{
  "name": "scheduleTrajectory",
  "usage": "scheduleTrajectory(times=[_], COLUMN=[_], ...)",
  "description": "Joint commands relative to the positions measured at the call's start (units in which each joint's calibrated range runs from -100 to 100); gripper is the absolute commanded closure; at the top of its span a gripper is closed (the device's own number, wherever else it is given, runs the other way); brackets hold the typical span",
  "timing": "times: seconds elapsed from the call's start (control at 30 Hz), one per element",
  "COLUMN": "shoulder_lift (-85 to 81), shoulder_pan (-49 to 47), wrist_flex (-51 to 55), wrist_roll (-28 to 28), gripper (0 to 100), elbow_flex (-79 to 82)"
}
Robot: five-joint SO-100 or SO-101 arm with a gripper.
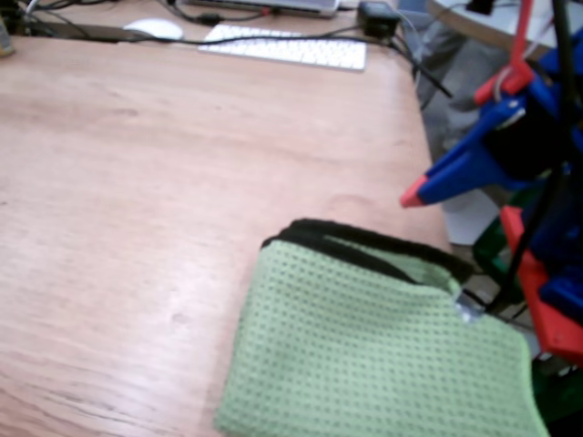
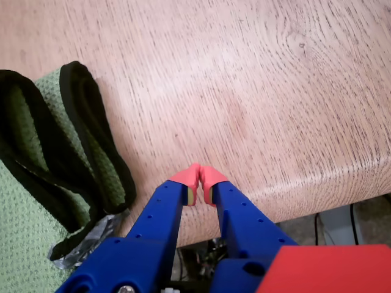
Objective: Clean the table
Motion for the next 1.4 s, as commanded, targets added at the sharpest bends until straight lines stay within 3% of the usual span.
scheduleTrajectory(times=[0.0,0.4,0.63,0.7,0.83,0.9,1.1,1.37], shoulder_lift=[-0.2,-0.2,-0.2,0.8,15.7,24.7,50.7,71.2], shoulder_pan=[-0.4,-0.8,-0.9,-6.3,-7.0,-7.0,-8.5,-9.2], wrist_flex=[-0.8,-0.8,0.3,0.4,0.4,-0.7,-0.8,-0.9], wrist_roll=[0.3,0.5,11.6,13.0,14.4,15.0,14.5,15.1], gripper=[100,100,95,87,48,38,36,37], elbow_flex=[-0.3,-1.3,-16.3,-22.4,-32.0,-33.6,-51.1,-54.1])
